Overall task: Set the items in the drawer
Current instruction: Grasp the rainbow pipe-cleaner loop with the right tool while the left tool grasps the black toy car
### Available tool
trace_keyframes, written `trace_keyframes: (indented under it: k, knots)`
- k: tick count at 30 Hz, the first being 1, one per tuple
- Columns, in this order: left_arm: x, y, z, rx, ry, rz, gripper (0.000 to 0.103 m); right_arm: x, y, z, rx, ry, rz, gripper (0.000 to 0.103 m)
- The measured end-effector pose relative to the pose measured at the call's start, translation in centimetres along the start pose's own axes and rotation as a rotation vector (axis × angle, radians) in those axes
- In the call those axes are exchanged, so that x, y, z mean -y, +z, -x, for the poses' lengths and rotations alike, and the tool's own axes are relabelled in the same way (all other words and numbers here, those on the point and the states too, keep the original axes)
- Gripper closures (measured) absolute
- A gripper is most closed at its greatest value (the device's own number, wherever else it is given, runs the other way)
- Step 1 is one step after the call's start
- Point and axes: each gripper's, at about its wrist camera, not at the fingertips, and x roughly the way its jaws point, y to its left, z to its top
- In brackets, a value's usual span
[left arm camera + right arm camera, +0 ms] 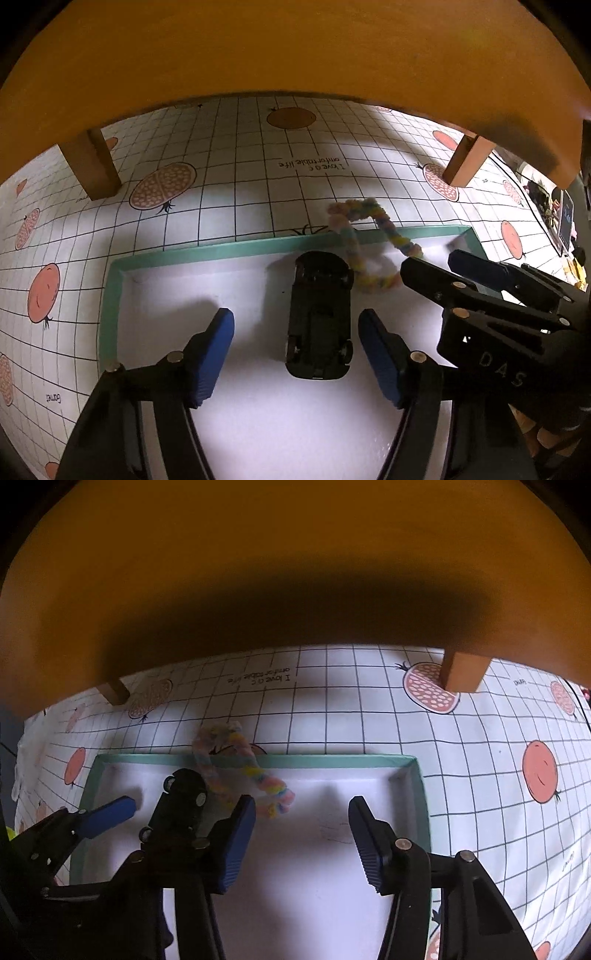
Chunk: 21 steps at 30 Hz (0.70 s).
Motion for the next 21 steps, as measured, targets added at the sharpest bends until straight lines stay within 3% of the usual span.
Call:
trace_keyframes:
  k: [3, 8, 21]
  knots:
    - [0.0, 0.0, -0.3, -0.019, -0.010, 0.002, 0.053, -0.4, 0.1, -0.2, 0.010, -0.006, 0.026, 0.050]
    - [-0.4, -0.2, -0.4, -0.031, -0.016, 0.009, 0.066, -1.0, 0.1, -0.4, 0.012, -0.008, 0.067, 0.053]
    - [-2.2, -0.8, 0.2, -0.044, -0.027, 0.077, 0.067, -2.1, 0.4, -1.5, 0.026, -0.046, 0.134, 0.059]
